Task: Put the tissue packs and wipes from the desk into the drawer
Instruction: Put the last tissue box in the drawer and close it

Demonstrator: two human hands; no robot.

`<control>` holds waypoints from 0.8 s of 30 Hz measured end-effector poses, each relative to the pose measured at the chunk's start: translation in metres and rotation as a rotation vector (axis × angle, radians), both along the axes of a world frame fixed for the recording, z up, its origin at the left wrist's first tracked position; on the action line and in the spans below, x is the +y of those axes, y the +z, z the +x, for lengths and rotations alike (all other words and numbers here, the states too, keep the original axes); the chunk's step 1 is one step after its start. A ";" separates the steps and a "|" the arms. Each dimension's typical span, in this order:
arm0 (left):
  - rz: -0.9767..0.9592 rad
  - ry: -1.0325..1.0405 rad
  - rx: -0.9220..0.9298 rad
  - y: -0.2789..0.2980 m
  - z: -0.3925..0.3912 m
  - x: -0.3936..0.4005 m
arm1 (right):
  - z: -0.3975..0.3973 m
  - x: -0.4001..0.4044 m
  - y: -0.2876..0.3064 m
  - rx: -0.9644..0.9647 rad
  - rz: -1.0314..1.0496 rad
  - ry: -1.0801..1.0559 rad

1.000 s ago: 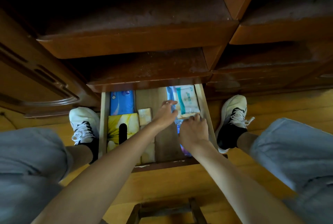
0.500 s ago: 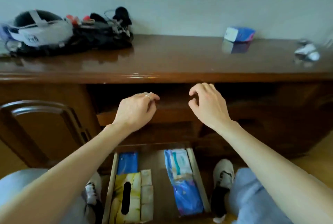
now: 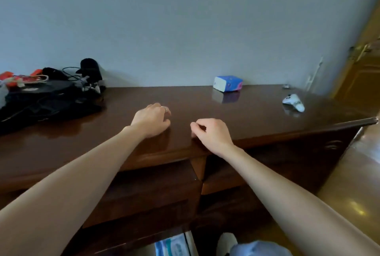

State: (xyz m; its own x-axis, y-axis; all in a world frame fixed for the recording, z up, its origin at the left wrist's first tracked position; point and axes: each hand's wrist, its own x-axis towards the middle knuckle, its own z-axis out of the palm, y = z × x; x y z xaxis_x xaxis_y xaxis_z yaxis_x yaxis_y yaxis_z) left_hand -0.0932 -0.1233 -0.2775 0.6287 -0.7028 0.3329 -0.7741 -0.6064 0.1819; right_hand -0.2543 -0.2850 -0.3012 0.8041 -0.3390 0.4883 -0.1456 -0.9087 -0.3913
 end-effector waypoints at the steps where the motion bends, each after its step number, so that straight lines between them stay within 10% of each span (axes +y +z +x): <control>1: 0.023 -0.008 0.026 0.002 0.009 -0.014 | 0.006 -0.010 0.007 0.018 0.078 0.018; 24: 0.016 -0.070 0.028 -0.040 0.118 -0.180 | 0.260 -0.272 0.004 0.173 0.044 -0.642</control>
